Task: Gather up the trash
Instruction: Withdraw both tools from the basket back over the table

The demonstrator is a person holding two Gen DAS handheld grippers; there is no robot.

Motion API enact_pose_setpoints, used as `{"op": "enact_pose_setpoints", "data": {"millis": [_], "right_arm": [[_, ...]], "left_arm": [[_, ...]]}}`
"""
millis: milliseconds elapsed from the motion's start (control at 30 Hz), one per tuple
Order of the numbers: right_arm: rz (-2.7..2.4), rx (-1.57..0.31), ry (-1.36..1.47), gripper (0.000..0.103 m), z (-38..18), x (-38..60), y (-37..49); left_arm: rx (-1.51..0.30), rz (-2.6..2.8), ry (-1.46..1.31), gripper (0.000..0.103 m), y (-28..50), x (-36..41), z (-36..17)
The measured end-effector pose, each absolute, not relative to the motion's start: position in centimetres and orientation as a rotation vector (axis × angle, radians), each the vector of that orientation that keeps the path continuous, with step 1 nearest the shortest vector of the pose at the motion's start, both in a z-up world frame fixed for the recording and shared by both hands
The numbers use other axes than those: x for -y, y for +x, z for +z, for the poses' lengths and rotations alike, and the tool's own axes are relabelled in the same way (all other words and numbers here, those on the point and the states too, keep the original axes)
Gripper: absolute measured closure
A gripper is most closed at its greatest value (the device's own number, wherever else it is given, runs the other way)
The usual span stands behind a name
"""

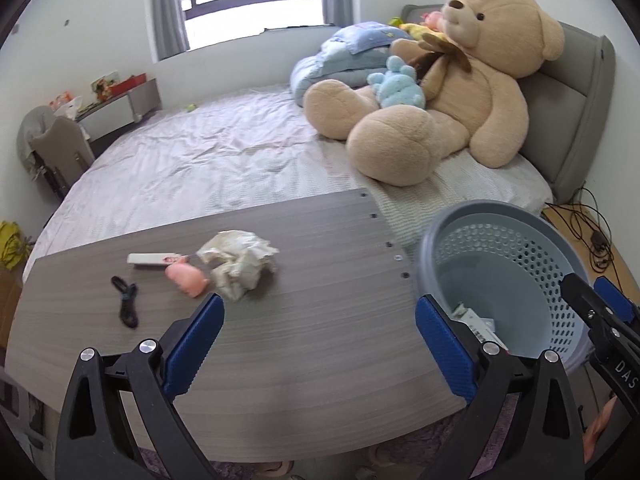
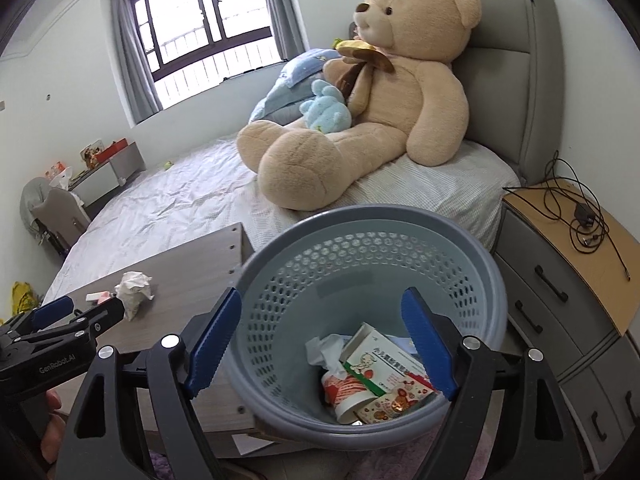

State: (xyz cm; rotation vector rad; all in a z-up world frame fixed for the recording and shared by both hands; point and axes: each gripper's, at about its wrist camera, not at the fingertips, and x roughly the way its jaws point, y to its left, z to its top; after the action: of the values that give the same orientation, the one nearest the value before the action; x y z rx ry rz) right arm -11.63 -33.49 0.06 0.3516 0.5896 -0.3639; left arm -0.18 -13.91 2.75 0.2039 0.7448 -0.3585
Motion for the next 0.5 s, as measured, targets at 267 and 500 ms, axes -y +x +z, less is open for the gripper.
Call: {"op": "enact_pose_setpoints", "data": {"millis": [267, 500], "right_arm": [[-0.291, -0.58, 0.28, 0.023, 1.1, 29.1, -9.7], [-0.224, -0.583, 0.24, 0.023, 0.8, 25.3, -7.0]], "left_arm": [[-0.725, -0.246, 0.151, 0.007, 0.0, 8.1, 2.9], [-0.748, -0.118, 0.096, 0.006, 1.5, 2.6, 2.1]]}}
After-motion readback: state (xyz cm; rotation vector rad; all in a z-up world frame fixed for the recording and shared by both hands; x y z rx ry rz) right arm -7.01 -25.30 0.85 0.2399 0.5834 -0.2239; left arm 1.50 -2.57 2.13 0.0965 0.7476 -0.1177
